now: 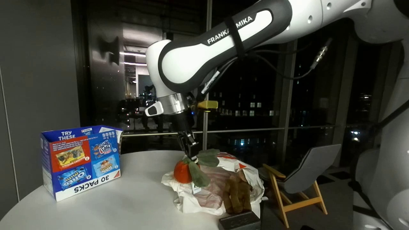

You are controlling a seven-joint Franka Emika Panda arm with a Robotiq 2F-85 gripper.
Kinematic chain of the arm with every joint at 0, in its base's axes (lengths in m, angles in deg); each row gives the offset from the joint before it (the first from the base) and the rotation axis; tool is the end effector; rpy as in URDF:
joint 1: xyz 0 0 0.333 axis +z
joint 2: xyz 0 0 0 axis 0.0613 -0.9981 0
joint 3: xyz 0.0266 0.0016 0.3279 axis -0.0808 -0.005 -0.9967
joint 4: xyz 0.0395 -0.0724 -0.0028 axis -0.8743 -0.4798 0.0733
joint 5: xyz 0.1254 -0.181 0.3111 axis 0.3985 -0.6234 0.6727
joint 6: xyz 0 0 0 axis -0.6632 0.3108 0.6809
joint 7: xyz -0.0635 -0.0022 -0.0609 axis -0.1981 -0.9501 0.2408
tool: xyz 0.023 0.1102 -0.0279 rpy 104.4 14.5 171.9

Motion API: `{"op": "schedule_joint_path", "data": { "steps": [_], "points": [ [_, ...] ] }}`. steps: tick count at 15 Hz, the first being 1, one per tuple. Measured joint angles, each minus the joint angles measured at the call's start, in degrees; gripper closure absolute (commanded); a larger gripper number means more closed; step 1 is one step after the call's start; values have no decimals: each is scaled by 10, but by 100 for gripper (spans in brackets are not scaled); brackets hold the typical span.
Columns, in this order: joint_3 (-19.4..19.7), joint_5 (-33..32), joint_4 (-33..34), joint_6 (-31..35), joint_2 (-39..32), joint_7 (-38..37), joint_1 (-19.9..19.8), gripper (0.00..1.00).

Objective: Empty the plastic

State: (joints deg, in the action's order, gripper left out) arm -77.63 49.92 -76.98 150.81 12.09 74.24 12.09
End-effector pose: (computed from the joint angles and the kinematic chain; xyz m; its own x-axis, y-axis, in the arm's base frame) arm 0.4249 0.2120 0.4556 0.2368 0.9251 -0.2969 0.9689 -0.2476 0.0012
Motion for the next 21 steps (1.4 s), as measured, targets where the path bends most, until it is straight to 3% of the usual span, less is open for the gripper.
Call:
{"op": "schedule_joint_path", "data": {
  "steps": [5,9,10,11,14,19,21],
  "points": [
    [-21,4,-2,197,-31,-53,11,90],
    [-40,-45,0,346,-94,-121,18,90],
    [-42,-61,2,366,-112,-134,20,85],
    [-44,-73,4,379,-130,-144,22,64],
    [-44,-92,18,390,-174,-160,25,41],
    [-45,-91,39,379,-197,-165,26,4],
    [-45,-79,51,333,-194,-180,26,0]
  ]
}}
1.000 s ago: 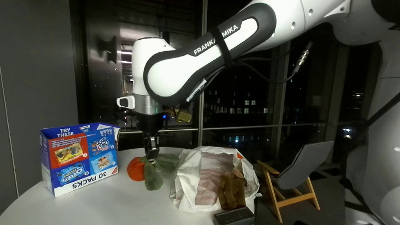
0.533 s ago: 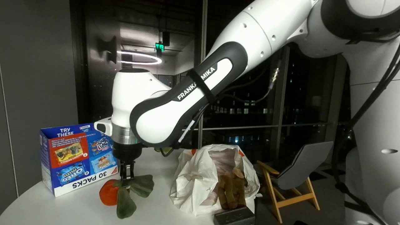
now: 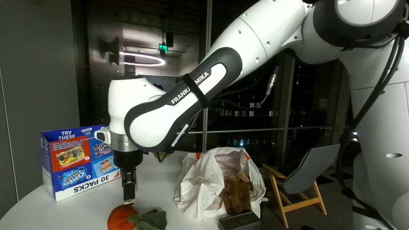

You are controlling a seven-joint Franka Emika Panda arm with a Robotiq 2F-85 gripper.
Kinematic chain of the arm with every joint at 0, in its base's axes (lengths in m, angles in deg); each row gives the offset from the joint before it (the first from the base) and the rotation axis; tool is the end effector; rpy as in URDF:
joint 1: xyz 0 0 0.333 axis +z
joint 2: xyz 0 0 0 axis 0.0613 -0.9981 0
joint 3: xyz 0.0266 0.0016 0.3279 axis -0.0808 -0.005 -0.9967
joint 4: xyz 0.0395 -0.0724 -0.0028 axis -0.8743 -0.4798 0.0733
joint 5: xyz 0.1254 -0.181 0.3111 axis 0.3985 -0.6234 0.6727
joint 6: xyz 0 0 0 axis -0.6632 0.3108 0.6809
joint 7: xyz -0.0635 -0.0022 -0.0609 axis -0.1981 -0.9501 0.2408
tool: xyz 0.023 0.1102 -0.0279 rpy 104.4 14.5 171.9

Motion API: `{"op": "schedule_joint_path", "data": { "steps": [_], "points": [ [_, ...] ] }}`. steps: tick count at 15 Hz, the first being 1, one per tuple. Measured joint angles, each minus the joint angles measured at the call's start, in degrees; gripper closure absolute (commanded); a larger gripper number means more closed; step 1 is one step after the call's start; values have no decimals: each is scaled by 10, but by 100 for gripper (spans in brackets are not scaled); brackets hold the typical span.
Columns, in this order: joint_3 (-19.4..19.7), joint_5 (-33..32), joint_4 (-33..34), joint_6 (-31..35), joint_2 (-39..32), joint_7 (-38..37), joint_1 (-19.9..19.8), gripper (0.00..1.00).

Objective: Empty the plastic

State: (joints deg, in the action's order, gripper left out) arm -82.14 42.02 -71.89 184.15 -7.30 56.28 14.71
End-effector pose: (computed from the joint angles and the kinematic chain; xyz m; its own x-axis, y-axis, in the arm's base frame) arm 0.4870 0.3344 0.3669 0.2760 0.9610 0.0195 0.9343 -0.2730 0.2293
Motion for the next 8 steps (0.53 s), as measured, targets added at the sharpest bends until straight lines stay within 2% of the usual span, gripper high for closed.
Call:
{"op": "schedule_joint_path", "data": {
  "steps": [3,8],
  "points": [
    [4,8,18,-86,16,-58,-1,0],
    [21,27,15,-188,78,-154,-18,0]
  ]
}}
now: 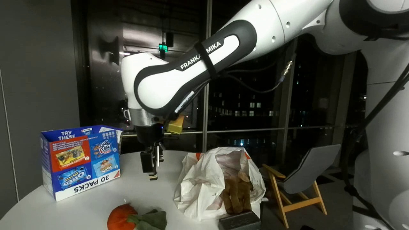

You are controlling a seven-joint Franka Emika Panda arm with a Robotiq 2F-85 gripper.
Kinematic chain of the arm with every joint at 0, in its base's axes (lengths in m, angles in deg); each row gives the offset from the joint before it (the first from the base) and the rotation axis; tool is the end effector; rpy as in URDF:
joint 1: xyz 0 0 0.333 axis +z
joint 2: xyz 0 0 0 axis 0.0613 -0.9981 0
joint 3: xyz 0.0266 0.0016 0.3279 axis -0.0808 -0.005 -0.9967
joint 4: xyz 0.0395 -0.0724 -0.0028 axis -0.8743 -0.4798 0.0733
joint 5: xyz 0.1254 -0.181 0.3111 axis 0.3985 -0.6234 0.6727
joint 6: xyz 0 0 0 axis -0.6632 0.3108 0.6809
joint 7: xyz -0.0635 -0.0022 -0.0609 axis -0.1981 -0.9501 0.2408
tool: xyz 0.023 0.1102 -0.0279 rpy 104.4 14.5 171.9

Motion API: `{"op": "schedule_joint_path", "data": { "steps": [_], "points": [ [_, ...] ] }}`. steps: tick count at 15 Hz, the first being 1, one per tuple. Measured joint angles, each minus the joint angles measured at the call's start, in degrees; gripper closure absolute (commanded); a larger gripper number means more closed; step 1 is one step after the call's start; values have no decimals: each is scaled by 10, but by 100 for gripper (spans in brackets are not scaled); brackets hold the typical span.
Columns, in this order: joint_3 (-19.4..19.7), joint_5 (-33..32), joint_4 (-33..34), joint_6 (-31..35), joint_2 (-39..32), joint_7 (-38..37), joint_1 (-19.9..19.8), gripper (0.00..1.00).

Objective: Empty the plastic

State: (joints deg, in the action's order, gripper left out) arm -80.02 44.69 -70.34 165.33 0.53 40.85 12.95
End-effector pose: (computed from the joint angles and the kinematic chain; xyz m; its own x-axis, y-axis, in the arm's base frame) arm 0.4817 0.2738 0.4242 0.6474 0.7566 -0.0914 0.7546 -0.6195 0.2165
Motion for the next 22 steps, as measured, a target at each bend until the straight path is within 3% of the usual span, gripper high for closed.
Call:
{"op": "schedule_joint_path", "data": {
  "steps": [4,7,17,22],
  "points": [
    [19,0,-19,-74,48,-74,-19,0],
    [35,6,-49,-92,76,-114,-37,0],
    [39,2,-83,-96,92,-141,-48,0],
    [57,-4,-130,-140,121,-151,-71,0]
  ]
}}
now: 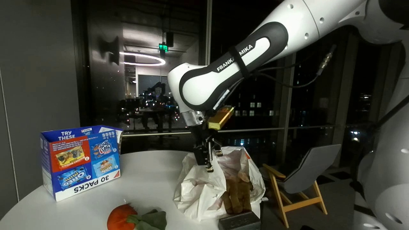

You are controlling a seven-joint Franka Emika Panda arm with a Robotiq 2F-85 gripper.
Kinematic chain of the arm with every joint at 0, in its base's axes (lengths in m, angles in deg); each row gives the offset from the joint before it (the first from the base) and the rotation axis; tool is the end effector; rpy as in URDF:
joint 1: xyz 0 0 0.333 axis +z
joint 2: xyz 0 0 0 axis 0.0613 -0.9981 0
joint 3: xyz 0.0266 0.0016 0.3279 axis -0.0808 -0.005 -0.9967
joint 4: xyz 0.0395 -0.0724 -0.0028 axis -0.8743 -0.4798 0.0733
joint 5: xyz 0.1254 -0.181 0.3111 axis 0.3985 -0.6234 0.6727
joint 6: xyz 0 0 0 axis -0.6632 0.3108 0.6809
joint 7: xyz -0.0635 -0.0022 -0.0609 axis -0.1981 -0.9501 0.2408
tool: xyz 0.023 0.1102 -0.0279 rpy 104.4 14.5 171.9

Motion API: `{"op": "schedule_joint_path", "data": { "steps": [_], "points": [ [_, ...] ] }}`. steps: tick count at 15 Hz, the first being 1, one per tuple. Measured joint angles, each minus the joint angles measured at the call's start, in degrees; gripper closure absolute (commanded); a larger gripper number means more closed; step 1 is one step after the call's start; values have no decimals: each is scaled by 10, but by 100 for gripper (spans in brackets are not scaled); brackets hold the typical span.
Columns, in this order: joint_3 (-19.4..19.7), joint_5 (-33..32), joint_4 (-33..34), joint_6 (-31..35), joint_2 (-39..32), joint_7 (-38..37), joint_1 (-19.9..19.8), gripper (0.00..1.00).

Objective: Empty the plastic

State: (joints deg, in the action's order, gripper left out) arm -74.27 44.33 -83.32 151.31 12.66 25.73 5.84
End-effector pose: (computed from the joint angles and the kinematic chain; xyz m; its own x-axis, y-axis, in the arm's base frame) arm 0.4339 0.1207 0.4164 0.9138 0.2916 -0.2828 0.3723 -0.8796 0.2962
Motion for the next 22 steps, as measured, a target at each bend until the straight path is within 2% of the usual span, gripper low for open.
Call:
{"op": "schedule_joint_path", "data": {
  "steps": [4,9,11,18,22],
  "points": [
    [20,0,-53,-19,47,6,-19,0],
    [46,1,-99,-25,59,81,-29,0],
    [55,-1,-115,10,53,115,-32,0],
    [80,-18,-132,205,3,194,-51,0],
    [88,-10,-131,223,-43,215,-64,0]
  ]
}}
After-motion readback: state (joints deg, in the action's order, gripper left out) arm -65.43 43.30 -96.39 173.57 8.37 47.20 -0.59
